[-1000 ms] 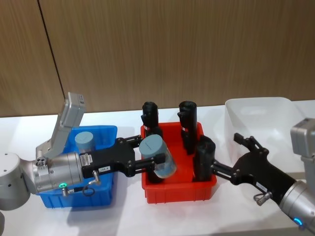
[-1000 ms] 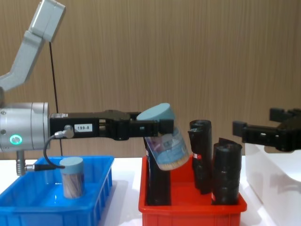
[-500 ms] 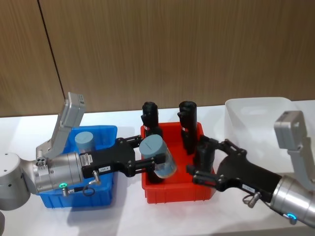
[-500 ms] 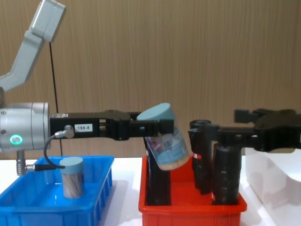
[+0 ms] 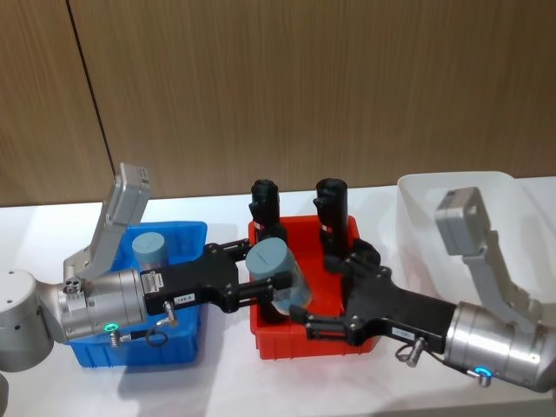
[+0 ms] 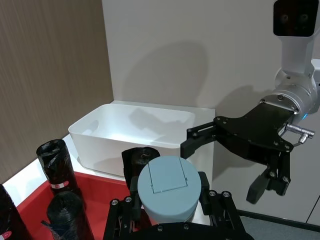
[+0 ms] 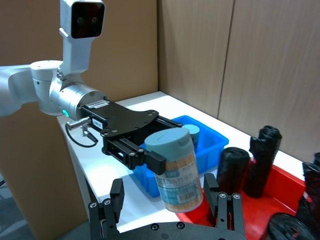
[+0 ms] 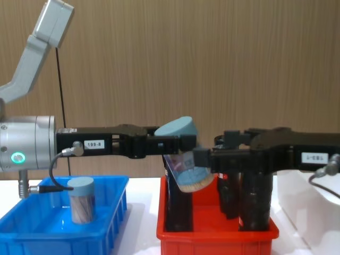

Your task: Pick the cotton swabs from the blue box and place them into the white box.

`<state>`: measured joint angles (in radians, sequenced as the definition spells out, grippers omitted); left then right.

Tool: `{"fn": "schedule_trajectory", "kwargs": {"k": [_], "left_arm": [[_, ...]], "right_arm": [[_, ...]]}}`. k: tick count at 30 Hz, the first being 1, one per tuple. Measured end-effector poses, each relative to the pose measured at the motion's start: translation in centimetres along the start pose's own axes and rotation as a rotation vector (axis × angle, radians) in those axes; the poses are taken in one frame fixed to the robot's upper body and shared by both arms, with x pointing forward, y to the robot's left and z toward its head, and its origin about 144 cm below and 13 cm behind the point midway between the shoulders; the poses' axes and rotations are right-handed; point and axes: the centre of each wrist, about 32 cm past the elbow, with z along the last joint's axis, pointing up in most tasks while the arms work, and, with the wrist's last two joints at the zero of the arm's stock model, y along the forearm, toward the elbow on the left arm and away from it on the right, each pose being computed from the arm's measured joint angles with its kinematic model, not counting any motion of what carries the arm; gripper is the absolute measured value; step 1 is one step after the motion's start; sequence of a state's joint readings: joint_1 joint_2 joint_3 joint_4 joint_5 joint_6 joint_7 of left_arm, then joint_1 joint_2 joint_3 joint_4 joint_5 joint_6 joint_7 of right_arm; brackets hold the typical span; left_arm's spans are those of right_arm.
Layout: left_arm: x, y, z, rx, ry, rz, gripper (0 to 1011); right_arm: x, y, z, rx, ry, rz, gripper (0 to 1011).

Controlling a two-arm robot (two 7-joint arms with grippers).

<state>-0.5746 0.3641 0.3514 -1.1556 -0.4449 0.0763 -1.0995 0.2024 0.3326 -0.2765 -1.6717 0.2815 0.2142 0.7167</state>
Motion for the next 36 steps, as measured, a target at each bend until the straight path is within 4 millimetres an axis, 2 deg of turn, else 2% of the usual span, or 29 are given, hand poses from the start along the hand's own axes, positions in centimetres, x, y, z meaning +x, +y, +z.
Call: {"fn": "schedule_trajectory", "kwargs": {"k": [13, 36], "left_arm": [[0.0, 0.0, 0.0, 0.0, 0.0, 0.0, 660], [0.0, 0.0, 0.0, 0.0, 0.0, 0.0, 660]], "right_arm": [[0.6, 1.9, -0.3, -0.026, -0.007, 0.046, 1002], [1.9, 3.8, -1.3, -0.064, -0.075, 0.001, 1002]]}}
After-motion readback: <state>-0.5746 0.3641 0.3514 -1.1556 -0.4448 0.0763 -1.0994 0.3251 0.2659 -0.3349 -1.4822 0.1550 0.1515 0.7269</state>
